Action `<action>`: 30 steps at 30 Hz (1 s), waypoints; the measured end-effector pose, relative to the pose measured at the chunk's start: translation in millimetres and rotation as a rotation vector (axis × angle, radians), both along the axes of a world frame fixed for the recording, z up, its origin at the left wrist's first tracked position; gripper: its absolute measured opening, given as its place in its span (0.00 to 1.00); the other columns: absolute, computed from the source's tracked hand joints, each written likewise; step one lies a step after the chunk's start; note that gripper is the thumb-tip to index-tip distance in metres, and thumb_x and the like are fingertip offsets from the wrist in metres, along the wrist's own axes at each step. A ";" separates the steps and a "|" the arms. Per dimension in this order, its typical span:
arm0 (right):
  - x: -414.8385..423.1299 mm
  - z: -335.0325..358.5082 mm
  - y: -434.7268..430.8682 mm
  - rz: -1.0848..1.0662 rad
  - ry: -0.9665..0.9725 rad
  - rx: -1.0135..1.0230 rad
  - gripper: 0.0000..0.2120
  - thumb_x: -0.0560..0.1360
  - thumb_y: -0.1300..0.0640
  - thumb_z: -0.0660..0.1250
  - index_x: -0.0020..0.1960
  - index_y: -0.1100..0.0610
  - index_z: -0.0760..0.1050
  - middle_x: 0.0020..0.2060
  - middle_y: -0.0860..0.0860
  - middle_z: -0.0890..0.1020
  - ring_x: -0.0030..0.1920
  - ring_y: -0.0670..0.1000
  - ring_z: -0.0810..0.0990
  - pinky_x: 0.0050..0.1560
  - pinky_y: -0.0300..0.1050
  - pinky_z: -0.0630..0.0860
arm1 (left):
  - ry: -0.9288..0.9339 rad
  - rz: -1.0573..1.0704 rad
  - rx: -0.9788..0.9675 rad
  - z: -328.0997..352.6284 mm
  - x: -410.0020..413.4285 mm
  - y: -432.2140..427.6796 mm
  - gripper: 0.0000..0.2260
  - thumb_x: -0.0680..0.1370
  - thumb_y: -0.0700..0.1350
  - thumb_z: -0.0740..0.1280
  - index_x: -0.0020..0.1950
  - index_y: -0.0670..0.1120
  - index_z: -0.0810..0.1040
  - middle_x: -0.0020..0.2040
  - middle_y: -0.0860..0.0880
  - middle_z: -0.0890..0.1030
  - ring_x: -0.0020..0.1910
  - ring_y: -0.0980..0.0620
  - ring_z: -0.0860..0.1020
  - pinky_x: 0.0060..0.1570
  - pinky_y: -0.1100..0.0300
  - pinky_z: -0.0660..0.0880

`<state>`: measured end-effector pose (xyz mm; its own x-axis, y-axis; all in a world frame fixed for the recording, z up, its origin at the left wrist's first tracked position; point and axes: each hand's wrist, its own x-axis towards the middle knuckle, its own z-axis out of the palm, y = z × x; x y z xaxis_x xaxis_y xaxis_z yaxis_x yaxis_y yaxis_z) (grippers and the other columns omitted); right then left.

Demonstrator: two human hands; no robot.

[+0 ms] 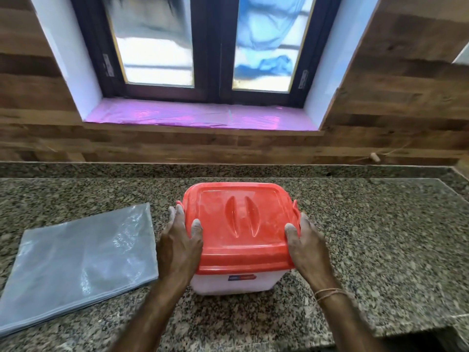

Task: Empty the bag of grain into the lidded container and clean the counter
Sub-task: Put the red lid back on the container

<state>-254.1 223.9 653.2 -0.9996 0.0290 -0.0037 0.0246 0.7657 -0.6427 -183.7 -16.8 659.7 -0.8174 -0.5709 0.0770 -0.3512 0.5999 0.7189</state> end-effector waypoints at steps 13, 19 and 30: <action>-52.7 0.8 4.3 -0.021 -0.188 -0.551 0.30 0.69 0.38 0.74 0.62 0.56 0.75 0.49 0.56 0.85 0.42 0.55 0.88 0.40 0.55 0.86 | 0.064 0.137 0.417 -6.9 -31.0 -11.5 0.29 0.76 0.60 0.70 0.72 0.45 0.75 0.58 0.44 0.84 0.50 0.46 0.84 0.44 0.55 0.83; -147.4 13.1 -15.5 -0.022 -0.069 -0.513 0.22 0.72 0.40 0.74 0.57 0.55 0.80 0.46 0.52 0.86 0.44 0.52 0.86 0.47 0.54 0.84 | 0.158 0.133 0.420 10.3 -121.1 -27.8 0.19 0.77 0.53 0.72 0.63 0.43 0.82 0.49 0.46 0.86 0.45 0.49 0.85 0.39 0.60 0.78; -304.0 -13.3 -70.8 -0.059 -0.074 -0.444 0.29 0.69 0.35 0.70 0.55 0.59 0.81 0.49 0.57 0.85 0.50 0.59 0.84 0.51 0.50 0.80 | 0.139 0.142 0.424 8.8 -264.6 -70.6 0.19 0.78 0.53 0.72 0.62 0.40 0.80 0.50 0.43 0.85 0.40 0.53 0.81 0.32 0.63 0.74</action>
